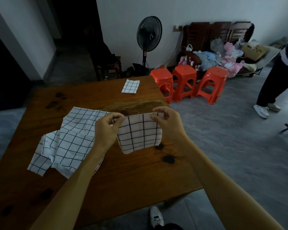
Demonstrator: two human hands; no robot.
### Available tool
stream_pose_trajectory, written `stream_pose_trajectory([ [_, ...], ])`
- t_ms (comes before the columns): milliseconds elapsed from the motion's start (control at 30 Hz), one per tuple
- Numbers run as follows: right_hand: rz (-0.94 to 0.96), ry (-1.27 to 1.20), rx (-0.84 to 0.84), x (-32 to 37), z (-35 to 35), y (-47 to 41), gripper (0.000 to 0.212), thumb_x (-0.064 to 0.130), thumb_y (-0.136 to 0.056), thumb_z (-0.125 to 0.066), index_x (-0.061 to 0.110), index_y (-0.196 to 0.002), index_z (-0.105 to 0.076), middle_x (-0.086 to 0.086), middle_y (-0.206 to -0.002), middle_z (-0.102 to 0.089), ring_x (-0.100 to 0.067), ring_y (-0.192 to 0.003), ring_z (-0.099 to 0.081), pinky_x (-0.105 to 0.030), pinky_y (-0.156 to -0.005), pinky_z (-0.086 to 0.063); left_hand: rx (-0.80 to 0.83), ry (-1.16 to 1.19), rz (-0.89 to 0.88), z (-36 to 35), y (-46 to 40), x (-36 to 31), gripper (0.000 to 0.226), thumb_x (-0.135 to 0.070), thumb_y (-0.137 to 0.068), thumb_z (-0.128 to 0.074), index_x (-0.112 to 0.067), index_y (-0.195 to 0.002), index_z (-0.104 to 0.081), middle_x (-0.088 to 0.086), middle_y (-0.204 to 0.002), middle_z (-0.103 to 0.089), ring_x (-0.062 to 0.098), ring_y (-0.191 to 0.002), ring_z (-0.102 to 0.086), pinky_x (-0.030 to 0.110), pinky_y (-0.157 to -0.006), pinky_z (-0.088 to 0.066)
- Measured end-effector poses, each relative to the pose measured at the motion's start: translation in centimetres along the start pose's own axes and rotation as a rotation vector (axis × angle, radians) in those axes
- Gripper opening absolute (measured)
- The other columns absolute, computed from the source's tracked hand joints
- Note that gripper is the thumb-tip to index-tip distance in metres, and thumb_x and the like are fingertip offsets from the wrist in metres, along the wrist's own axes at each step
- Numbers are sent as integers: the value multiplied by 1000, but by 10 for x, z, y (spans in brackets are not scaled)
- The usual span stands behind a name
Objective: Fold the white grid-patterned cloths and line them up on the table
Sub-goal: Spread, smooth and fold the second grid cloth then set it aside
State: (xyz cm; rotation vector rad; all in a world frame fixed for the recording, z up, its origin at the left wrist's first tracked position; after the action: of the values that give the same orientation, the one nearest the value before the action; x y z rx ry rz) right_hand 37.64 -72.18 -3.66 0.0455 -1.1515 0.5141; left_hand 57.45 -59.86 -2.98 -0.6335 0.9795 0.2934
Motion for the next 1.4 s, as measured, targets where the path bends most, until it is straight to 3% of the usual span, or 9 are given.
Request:
stream_pose_trajectory([
  [233,-11,-53,-39,-5,5,2,26,23,-83,-75,31,-105,-64,-3,-75,-57,-15,-68,-56,-34,-72,-55,7,-6,21,2,-3,5,10,-17,-87,-66,-18,-97,-68,-9,-90,-66,8,-89,-63,24,-79,-52],
  [333,-14,-63,-46,-7,6,3,27,24,-83,-75,32,-106,-63,-10,-80,-64,-24,-75,-63,-34,-74,-58,18,-18,15,1,-3,4,11,-18,-88,-65,-18,-98,-68,-8,-92,-66,4,-90,-62,23,-80,-51],
  [467,-16,-64,-45,-9,8,3,29,23,-83,-75,25,-111,-66,-4,-77,-62,-15,-72,-61,-26,-74,-55,31,-37,-5,-1,-2,1,13,-17,-89,-64,-16,-101,-69,-6,-94,-67,5,-91,-62,20,-81,-50],
  [600,-39,-72,-31,-14,9,3,29,24,-83,-75,31,-109,-65,-8,-88,-67,-21,-84,-65,-33,-82,-57,64,-57,-11,-5,-2,-1,15,-17,-91,-61,-15,-104,-69,-7,-95,-67,3,-91,-62,12,-78,-48],
  [733,-52,-32,-12,-16,10,2,31,24,-84,-74,29,-113,-64,4,-102,-68,-15,-95,-64,-31,-87,-54,78,-56,-22,-7,-3,-3,15,-17,-91,-62,-16,-103,-70,-9,-94,-67,0,-91,-63,9,-77,-48],
  [967,258,476,113,28,-25,3,29,37,-93,-60,29,-121,-62,10,-117,-63,-15,-120,-46,-34,-107,-18,101,-65,-37,-21,-2,-16,14,-17,-90,-63,-18,-102,-70,-15,-91,-65,1,-90,-62,16,-77,-49],
  [1167,219,312,94,37,-20,-12,14,25,-94,-59,27,-96,-73,16,-90,-70,-10,-93,-63,-47,-100,-40,106,-41,1,-17,-1,-5,24,-26,-89,-62,-17,-111,-66,-8,-99,-67,3,-95,-62,18,-80,-51],
  [1267,187,288,112,34,-14,-19,12,27,-93,-60,28,-96,-72,20,-87,-65,-11,-92,-63,-50,-95,-45,76,-40,29,-14,3,4,23,-20,-89,-63,-9,-109,-68,-4,-95,-68,9,-91,-66,21,-80,-54],
  [1400,289,325,118,54,-24,-15,19,37,-90,-63,30,-106,-68,20,-96,-65,-9,-99,-61,-48,-100,-41,28,-80,-25,-13,0,-4,22,-19,-89,-63,-10,-108,-69,-6,-94,-68,-4,-85,-61,7,-75,-48],
])
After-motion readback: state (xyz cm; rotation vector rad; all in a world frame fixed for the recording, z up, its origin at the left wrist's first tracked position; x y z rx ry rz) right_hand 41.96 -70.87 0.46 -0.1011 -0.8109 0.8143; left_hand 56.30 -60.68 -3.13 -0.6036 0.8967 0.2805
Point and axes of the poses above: each hand's wrist, its own y-axis away from the middle knuckle, its own z-axis out of the back of the hand, x = y × z, the point moved 8 cm from there along -y, towards the middle knuckle
